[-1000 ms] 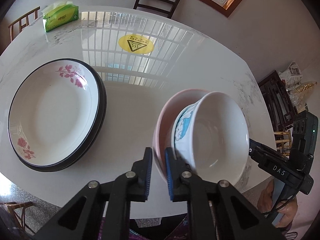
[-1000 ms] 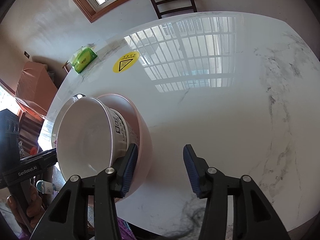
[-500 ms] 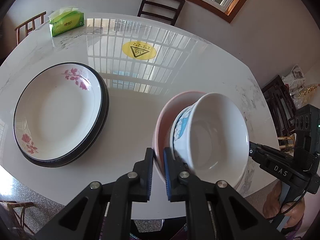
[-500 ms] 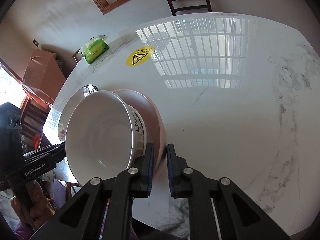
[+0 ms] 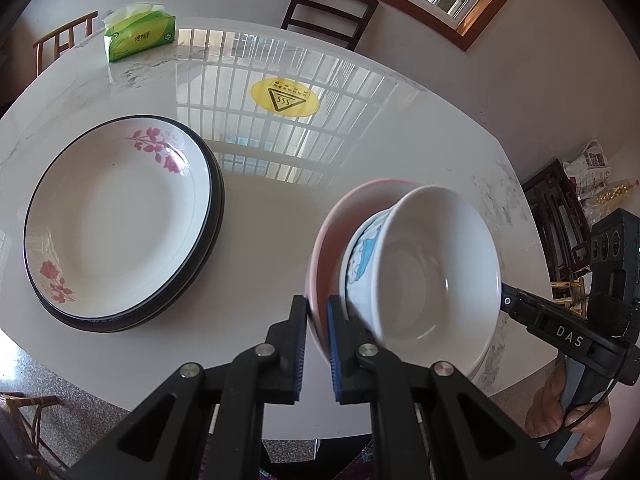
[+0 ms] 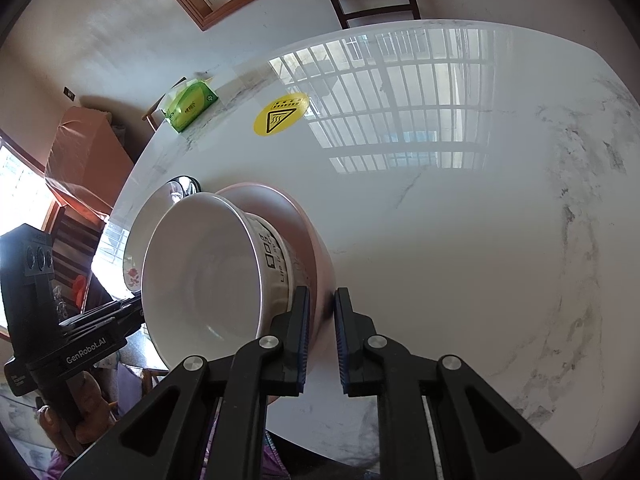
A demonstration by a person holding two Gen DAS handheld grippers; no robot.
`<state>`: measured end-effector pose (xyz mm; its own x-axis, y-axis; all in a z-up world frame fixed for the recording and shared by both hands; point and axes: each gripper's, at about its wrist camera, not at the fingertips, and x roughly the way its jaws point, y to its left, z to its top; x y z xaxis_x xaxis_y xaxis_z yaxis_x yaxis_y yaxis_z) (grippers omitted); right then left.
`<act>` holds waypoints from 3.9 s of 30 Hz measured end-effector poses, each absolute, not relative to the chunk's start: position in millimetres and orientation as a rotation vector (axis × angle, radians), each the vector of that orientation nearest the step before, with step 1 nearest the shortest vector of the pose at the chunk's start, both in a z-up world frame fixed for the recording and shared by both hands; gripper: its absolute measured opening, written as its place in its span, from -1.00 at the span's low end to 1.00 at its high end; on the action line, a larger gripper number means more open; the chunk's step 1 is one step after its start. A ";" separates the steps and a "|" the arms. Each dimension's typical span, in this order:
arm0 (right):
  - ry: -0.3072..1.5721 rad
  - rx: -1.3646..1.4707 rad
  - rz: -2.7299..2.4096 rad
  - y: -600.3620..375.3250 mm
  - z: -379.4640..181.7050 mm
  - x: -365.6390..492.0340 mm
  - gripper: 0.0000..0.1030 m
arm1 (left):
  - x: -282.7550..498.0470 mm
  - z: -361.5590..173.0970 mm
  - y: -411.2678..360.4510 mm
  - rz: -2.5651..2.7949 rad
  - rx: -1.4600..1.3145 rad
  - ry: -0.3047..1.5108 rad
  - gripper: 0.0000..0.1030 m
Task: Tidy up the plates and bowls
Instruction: 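Lift the pink bowl with its nested bowls using both grippers, then carry the nested bowls over the plate stack and lower them onto it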
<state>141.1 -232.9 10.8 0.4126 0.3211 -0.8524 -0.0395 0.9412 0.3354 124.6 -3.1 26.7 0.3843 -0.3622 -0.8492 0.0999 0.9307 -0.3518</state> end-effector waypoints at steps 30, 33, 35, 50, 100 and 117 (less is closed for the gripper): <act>1.189 0.277 0.258 -228.0 4.6 145.7 -0.73 | 112.4 39.1 -17.8 -0.247 -0.130 1.076 -0.83; 1.199 0.289 0.266 -226.5 2.5 146.9 -0.73 | 114.5 44.4 -12.1 -0.239 -0.154 1.073 -0.83; 1.206 0.303 0.275 -225.4 1.7 148.0 -0.73 | 116.1 48.2 -8.8 -0.238 -0.163 1.071 -0.83; 1.166 0.302 0.330 -196.4 29.5 164.9 -0.73 | 117.5 78.8 25.0 -0.164 -0.197 1.015 -0.83; 1.252 0.206 0.520 -39.2 17.8 237.2 -0.72 | 135.8 58.6 188.4 0.057 -0.361 0.997 -0.87; 1.200 0.219 0.512 -40.2 16.6 236.0 -0.57 | 124.7 54.0 198.5 0.080 -0.354 0.935 -0.42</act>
<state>236.0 -40.2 16.6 0.2664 0.4889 -0.8307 -0.2618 0.8661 0.4257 124.7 198.5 54.0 0.5952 -0.0850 -0.7991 -0.2191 0.9396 -0.2631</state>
